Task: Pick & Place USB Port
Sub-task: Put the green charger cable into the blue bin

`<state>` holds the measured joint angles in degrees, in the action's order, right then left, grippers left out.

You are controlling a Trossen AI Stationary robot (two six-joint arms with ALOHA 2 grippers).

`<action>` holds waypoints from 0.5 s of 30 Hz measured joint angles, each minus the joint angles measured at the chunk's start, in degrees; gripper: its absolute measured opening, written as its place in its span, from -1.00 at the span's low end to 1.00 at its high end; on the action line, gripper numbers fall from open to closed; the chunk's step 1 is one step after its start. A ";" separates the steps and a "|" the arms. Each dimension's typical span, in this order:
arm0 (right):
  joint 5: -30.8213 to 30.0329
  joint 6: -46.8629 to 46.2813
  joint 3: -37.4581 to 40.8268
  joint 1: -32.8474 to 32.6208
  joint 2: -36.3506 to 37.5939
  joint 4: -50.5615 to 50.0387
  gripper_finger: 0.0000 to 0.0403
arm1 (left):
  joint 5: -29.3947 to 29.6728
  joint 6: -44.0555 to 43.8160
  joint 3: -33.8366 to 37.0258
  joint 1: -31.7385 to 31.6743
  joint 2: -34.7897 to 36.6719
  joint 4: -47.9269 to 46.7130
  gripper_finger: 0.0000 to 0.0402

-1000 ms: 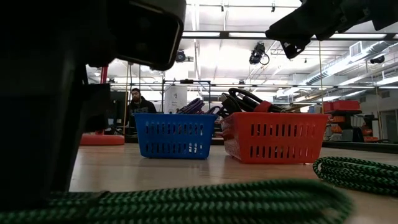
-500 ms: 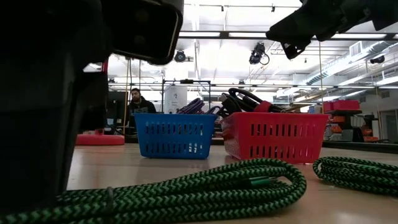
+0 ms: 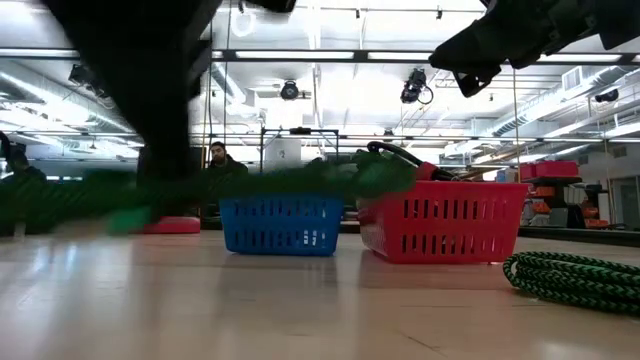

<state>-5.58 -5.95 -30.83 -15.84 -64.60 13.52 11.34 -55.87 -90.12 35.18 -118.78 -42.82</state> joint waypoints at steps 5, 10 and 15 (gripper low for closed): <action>0.00 0.43 0.02 -0.01 0.00 0.04 -0.71 | 5.10 3.33 -5.75 0.17 0.17 -2.53 -0.95; 0.01 0.43 0.02 0.01 -0.01 -0.02 -0.71 | 14.44 3.73 -13.41 0.96 0.21 -15.88 -0.95; 0.01 0.46 0.02 0.00 -0.01 -0.07 -0.71 | 24.69 -1.93 -18.80 1.70 0.41 -31.59 -0.95</action>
<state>-5.58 -5.50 -30.81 -15.85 -64.60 13.45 36.03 -57.80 -108.92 36.88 -118.37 -74.42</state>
